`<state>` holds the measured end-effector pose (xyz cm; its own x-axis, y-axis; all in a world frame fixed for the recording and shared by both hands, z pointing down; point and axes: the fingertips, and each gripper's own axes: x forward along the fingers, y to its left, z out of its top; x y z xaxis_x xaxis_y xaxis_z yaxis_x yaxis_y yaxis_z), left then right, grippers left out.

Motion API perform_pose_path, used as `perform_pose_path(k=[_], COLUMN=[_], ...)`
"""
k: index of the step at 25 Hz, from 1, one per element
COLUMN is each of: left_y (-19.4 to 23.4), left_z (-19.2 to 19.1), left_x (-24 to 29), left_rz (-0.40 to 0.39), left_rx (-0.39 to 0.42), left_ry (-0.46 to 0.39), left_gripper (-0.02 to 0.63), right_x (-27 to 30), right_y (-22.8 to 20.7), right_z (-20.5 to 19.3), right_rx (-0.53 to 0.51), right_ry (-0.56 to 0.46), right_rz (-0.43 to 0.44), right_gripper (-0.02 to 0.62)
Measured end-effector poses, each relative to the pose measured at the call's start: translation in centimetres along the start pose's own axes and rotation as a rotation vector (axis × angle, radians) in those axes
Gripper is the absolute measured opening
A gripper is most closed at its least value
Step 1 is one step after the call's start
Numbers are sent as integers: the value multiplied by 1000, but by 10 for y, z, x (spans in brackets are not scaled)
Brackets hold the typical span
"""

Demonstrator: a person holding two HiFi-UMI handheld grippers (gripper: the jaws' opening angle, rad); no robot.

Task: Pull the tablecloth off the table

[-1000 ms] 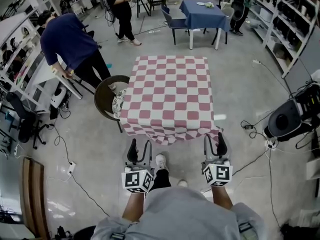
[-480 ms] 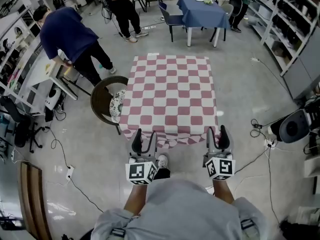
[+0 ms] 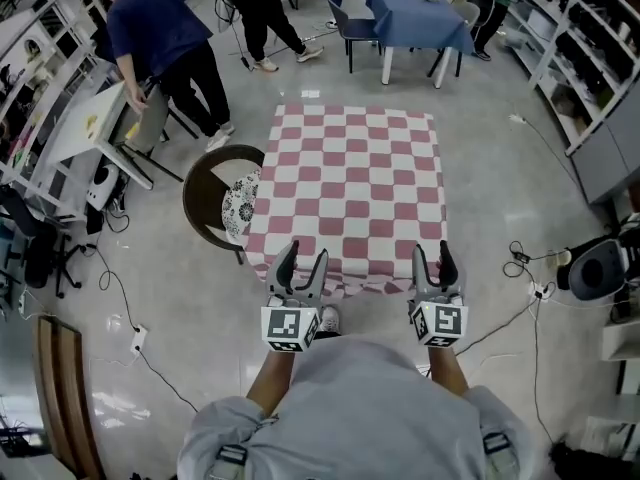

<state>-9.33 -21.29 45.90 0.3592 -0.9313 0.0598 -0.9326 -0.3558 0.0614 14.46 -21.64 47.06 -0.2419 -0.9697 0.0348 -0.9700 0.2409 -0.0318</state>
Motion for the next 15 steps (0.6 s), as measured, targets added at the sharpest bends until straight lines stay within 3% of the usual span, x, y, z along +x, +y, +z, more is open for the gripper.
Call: perform_pose_path(k=[15], left_y=[52], left_z=[-117], left_x=[57], left_rz=[-140], left_rx=[316], left_ry=[337], left_gripper=[222], right_x=[78], right_y=[37], right_z=[-120], right_rx=[-320], right_ry=[348], right_rz=[138], right_gripper=[210])
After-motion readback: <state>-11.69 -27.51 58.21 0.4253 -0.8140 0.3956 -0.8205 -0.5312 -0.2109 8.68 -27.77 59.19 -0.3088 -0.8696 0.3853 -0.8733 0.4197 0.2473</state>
